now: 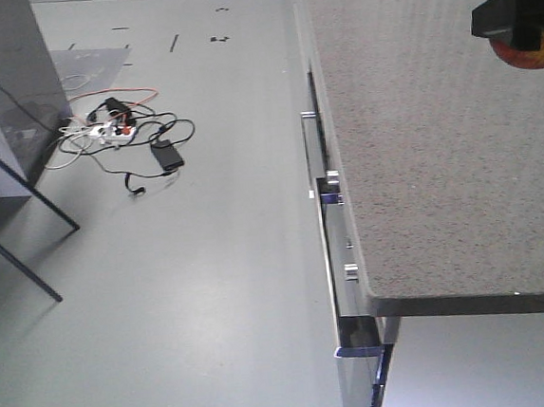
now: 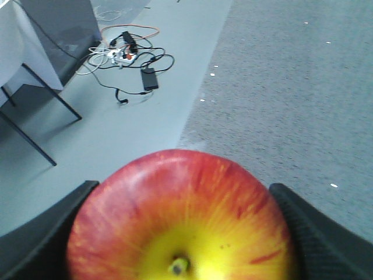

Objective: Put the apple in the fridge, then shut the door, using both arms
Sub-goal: 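Drive the base away from the counter toward the open fridge, holding apple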

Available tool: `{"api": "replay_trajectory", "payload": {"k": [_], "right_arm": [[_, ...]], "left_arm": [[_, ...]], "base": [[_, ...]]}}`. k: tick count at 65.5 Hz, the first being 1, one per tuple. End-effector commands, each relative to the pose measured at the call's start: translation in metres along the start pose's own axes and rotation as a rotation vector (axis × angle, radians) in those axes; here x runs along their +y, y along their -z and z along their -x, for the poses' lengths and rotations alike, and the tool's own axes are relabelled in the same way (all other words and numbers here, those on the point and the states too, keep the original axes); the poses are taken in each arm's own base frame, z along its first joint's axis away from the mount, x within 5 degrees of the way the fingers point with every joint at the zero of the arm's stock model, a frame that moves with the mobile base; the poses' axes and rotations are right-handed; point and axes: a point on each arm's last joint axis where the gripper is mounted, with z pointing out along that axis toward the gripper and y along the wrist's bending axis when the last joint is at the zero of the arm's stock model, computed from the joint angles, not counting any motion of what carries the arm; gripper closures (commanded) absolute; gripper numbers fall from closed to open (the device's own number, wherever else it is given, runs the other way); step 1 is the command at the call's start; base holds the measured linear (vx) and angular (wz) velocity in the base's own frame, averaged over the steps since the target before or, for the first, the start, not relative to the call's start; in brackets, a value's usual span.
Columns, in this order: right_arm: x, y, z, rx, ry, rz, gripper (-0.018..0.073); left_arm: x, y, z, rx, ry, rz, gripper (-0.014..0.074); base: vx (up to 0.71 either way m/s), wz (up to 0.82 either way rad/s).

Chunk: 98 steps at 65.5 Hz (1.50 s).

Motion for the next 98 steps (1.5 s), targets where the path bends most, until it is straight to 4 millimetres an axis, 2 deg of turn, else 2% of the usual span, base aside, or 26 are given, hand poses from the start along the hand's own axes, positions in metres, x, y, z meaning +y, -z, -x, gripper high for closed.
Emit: {"api": "replay_trajectory", "payload": {"k": [1, 58, 98], "right_arm": [[0.0008, 0.0184, 0.0177, -0.134, 0.009, -0.020, 0.0419], [0.0008, 0.0184, 0.0177, -0.134, 0.009, -0.020, 0.0419], [0.0008, 0.0184, 0.0177, -0.134, 0.009, -0.020, 0.0419]], "left_arm": [[-0.0018, 0.0002, 0.0025, -0.075, 0.008, -0.020, 0.0604], [-0.0018, 0.0002, 0.0025, -0.075, 0.008, -0.020, 0.0604], [-0.0018, 0.0002, 0.0025, -0.075, 0.008, -0.020, 0.0604]], "base": [[-0.03, 0.27], [-0.03, 0.54], [-0.02, 0.40]]}}
